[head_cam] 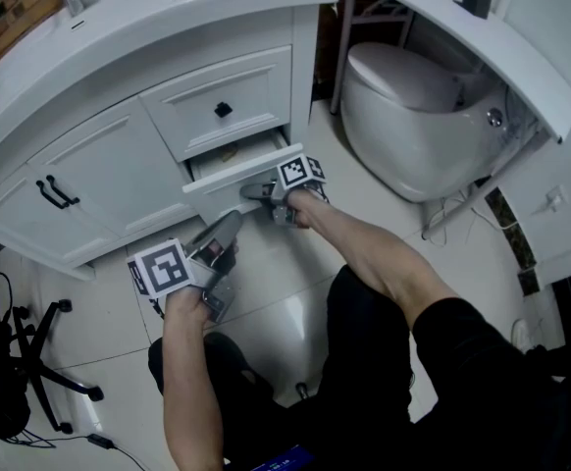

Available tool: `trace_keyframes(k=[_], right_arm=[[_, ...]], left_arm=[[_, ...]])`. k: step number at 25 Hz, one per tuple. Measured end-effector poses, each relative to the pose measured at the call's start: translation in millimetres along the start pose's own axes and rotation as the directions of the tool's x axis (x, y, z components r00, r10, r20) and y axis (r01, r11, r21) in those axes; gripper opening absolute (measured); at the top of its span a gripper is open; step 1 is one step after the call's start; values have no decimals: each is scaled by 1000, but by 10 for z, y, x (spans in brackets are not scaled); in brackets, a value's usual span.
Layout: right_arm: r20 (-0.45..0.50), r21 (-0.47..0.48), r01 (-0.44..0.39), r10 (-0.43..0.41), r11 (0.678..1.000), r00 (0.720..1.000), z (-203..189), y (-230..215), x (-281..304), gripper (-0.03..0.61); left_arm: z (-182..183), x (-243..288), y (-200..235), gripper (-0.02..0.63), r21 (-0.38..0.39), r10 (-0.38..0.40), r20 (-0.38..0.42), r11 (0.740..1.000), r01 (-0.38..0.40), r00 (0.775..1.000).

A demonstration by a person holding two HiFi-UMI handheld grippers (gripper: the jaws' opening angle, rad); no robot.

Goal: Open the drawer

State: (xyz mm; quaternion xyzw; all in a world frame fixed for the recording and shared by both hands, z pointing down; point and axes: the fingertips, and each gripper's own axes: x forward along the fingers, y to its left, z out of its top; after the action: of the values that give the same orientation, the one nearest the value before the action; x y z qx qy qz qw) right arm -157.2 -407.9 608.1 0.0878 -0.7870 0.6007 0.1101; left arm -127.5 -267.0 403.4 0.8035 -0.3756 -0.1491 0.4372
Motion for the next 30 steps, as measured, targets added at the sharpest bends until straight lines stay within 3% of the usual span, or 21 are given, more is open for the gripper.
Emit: trace_keyframes(k=[7, 12, 30], right_arm=[[-28, -29, 18, -19, 999, 999, -126, 36, -30, 153], [-41, -39, 40, -41, 998, 998, -188, 43, -76, 153], [-76, -51, 74, -77, 996, 994, -382, 76, -164, 153]], left_arm=[[-123, 12, -77, -9, 13, 0, -18, 1000, 1, 1000], [-158, -49, -92, -9, -32, -9, 3, 999, 9, 1000], [-184, -111, -286, -9, 27, -24, -5, 999, 24, 1000]])
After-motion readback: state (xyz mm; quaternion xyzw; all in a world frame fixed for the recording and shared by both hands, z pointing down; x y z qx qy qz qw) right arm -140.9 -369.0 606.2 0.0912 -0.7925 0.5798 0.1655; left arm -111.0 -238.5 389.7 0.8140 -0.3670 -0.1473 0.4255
